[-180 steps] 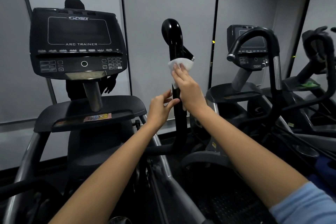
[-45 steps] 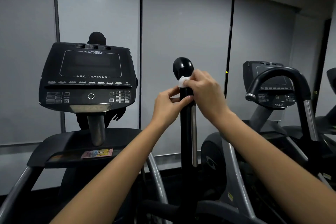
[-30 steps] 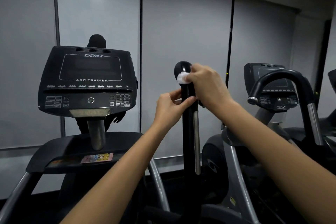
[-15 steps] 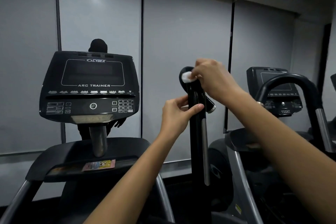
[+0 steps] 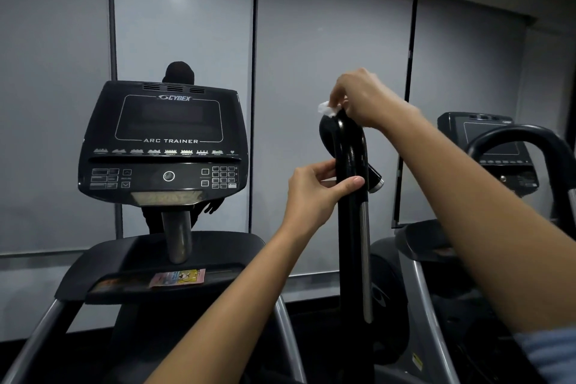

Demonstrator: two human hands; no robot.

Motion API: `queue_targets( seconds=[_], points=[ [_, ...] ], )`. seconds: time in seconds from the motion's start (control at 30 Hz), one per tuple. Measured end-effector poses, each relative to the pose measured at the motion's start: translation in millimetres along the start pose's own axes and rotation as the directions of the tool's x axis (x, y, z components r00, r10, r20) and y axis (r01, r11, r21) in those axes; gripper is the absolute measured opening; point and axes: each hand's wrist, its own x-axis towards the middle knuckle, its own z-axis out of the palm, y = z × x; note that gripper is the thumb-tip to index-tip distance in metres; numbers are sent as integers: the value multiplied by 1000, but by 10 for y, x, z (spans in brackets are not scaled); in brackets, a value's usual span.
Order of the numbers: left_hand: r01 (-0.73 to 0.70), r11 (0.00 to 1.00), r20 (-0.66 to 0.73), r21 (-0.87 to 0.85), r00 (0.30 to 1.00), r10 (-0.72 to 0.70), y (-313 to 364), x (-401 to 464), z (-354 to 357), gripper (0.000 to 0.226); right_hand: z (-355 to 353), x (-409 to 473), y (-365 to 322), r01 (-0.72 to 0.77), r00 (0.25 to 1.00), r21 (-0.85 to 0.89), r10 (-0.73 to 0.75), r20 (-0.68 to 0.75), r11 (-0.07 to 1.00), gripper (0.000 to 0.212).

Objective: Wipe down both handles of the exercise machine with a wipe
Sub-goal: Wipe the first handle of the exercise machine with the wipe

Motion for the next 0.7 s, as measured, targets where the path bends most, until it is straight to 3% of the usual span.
queue_targets(
  seconds=[0.13,0.23,0.4,0.5,0.57,0.7],
  points=[
    [41,999,2,-5,999,-41,-16,33,-15,37,-35,-185,38,36,998,2,-36,-44,999,25],
    [53,998,6,-16,999,-53,-28,50,-30,38,-42,-29,-30,44,999,22,-44,6,999,17],
    [73,997,20,-37,997,-72,0,29,-36,40,55,218,0,-66,992,136,50,112,989,15],
    [70,997,28,-23,997,-69,14,28,-39,39,50,50,30,-63,998,162,63,4,985,16],
    [71,997,32,-13,997,-70,18,29,-42,40,18,-110,53,-50,995,174,64,-74,984,29],
    [64,998,20,-10,998,-64,17,17,-31,39,11,-165,96,-68,993,230,89,-82,971,33]
  ],
)
